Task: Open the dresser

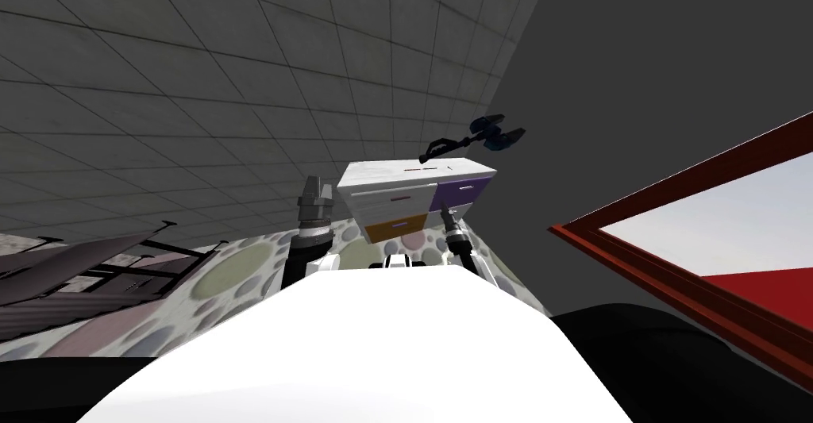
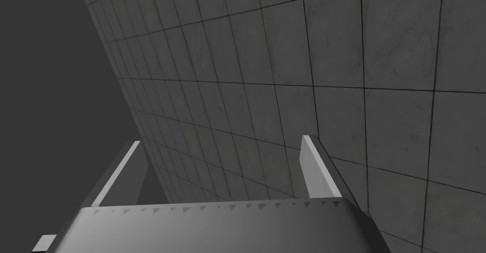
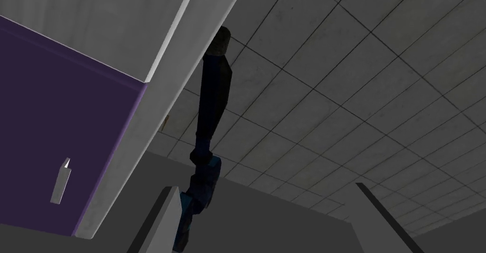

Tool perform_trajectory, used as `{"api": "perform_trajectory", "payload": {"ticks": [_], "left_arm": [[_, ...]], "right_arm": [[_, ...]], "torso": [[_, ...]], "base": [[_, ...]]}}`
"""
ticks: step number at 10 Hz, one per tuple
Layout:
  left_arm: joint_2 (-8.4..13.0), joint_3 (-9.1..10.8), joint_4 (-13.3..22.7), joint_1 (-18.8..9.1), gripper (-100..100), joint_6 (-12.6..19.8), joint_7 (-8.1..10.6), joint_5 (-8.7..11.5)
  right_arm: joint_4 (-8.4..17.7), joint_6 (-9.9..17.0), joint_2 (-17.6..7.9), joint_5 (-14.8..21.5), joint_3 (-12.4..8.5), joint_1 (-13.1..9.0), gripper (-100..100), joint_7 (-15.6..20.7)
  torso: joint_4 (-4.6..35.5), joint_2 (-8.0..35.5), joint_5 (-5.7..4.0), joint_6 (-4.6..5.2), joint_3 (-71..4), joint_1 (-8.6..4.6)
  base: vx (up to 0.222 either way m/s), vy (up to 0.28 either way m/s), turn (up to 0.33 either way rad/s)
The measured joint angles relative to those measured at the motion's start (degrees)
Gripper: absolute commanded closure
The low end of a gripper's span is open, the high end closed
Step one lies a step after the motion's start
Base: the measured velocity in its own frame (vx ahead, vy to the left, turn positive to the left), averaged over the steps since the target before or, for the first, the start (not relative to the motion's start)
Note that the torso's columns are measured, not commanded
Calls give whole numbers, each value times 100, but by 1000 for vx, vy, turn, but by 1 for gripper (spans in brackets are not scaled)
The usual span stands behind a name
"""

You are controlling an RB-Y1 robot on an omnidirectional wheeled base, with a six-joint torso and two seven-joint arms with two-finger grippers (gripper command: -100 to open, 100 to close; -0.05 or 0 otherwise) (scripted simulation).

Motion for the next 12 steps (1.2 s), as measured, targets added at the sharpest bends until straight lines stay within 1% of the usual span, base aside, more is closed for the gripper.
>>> {"api": "perform_trajectory", "payload": {"ticks": [1,2,3,4,5,9,11,12], "left_arm": [[0,0,0,1,0,0,0,0],[0,0,0,0,0,0,0,0],[0,0,0,1,0,0,0,0],[0,0,0,0,0,0,0,0],[0,0,0,1,0,0,0,0],[0,0,0,1,0,0,0,0],[0,0,0,1,0,0,0,0],[0,1,0,1,0,0,0,0]], "right_arm": [[15,92,-14,139,22,-16,-100,33],[100,193,-44,299,36,-47,-100,72],[131,264,-56,447,54,-47,-100,103],[202,371,-62,614,93,-67,-100,158],[208,466,-54,791,136,-62,-100,206],[388,917,-96,1495,279,-123,-100,398],[498,1133,-124,1830,341,-154,-100,491],[520,1164,-115,1944,351,-164,-100,509]], "torso": [[0,1,0,4,0,-2],[0,-1,0,0,-1,-1],[0,1,0,3,0,-2],[0,1,0,0,1,1],[1,2,0,3,1,-2],[0,0,0,4,0,-2],[0,1,0,3,0,-2],[1,5,-1,4,2,-6]], "base": [[23,18,138],[18,15,77],[18,21,140],[17,14,74],[19,14,126],[20,17,132],[16,11,32],[16,10,174]]}}
